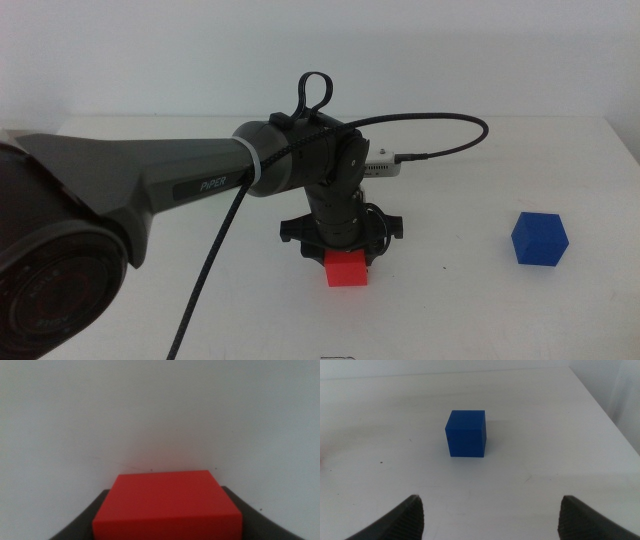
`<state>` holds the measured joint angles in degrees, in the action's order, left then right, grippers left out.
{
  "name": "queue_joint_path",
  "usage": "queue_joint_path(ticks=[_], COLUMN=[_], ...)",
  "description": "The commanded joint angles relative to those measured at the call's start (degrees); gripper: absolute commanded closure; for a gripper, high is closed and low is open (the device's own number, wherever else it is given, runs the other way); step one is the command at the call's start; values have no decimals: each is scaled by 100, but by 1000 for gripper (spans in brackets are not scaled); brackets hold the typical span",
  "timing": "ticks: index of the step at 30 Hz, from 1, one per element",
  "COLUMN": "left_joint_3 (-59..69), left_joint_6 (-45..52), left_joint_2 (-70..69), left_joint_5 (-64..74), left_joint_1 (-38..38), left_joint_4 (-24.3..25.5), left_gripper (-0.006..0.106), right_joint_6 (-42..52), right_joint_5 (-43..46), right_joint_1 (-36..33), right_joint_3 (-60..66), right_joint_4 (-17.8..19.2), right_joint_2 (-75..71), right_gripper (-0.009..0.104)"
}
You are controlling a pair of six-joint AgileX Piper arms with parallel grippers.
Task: Stack red cubes first, then green, then blue cubes in a specific spot.
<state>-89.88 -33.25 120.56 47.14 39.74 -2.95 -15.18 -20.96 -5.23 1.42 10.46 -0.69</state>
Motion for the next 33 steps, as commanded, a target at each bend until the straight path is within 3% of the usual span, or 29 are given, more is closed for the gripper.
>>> queue_joint_path(ticks=[1,8,10,11,22,33], left_joint_3=[-149,-149,-149,-149,-149,-421], left_joint_6=[-92,-92,-87,-5,63,70], left_joint_2=[-285,-285,-285,-285,-285,-651], left_joint_5=[-133,-93,9,15,10,417], left_joint_1=[29,29,29,29,24,24], left_joint_4=[-241,-331,-272,-272,-141,19], left_gripper=[102,101,84,58,7,7], right_joint_6=[76,76,76,76,76,76], right_joint_5=[261,261,261,261,261,261], right_joint_1=[41,41,41,41,41,41], right_joint_3=[-46,-46,-46,-46,-46,-46], right_joint_4=[131,131,131,131,131,131], right_joint_2=[-86,-86,-86,-86,-86,-86], right_gripper=[1,1,1,1,1,1])
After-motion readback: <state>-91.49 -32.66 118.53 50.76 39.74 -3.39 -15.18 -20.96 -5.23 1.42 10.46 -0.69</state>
